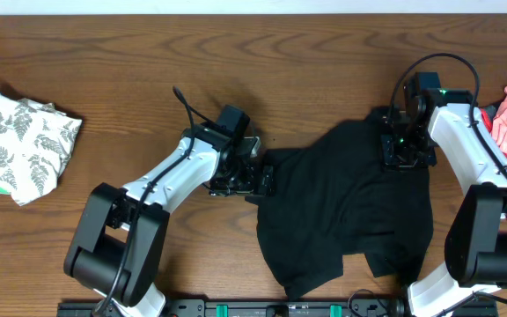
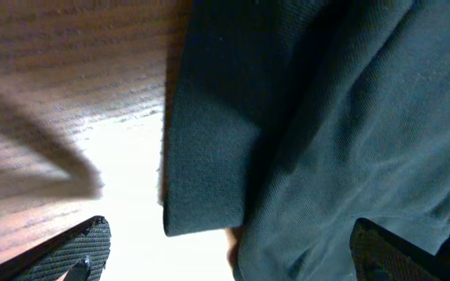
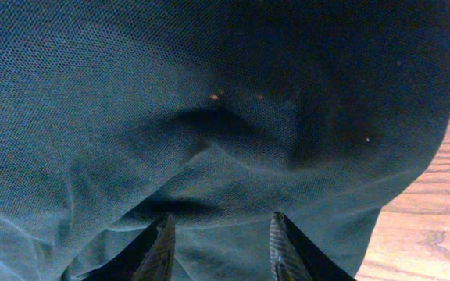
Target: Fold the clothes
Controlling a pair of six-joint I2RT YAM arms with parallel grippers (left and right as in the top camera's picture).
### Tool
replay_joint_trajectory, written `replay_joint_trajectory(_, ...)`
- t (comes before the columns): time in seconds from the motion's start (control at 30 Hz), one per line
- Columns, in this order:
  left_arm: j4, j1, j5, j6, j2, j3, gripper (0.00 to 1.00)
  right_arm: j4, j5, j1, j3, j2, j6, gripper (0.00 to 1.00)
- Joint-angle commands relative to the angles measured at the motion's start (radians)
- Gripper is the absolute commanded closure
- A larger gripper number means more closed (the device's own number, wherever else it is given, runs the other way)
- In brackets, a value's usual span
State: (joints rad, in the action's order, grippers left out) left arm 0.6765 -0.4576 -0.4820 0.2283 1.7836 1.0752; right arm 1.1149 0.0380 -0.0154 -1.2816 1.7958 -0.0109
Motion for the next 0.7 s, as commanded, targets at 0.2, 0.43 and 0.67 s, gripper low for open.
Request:
replay_joint_trajectory(0.2, -0.05, 0.0, -0.103, -0.008, 0.064, -0.008, 0.02, 0.003, 0.008, 0.008, 0.003, -0.021, 0.011, 0.62)
replay_joint_trajectory(0.43, -0.05, 0.0, -0.119, 0.014, 0.093, -0.011, 0.03, 0.004, 0.008, 0.008, 0.003, -0.021, 0.011, 0.62)
replay_joint_trajectory(0.67, -0.064, 0.0, -0.121, 0.013, 0.093, -0.011, 0.43, 0.004, 0.008, 0.008, 0.003, -0.021, 0.011, 0.62)
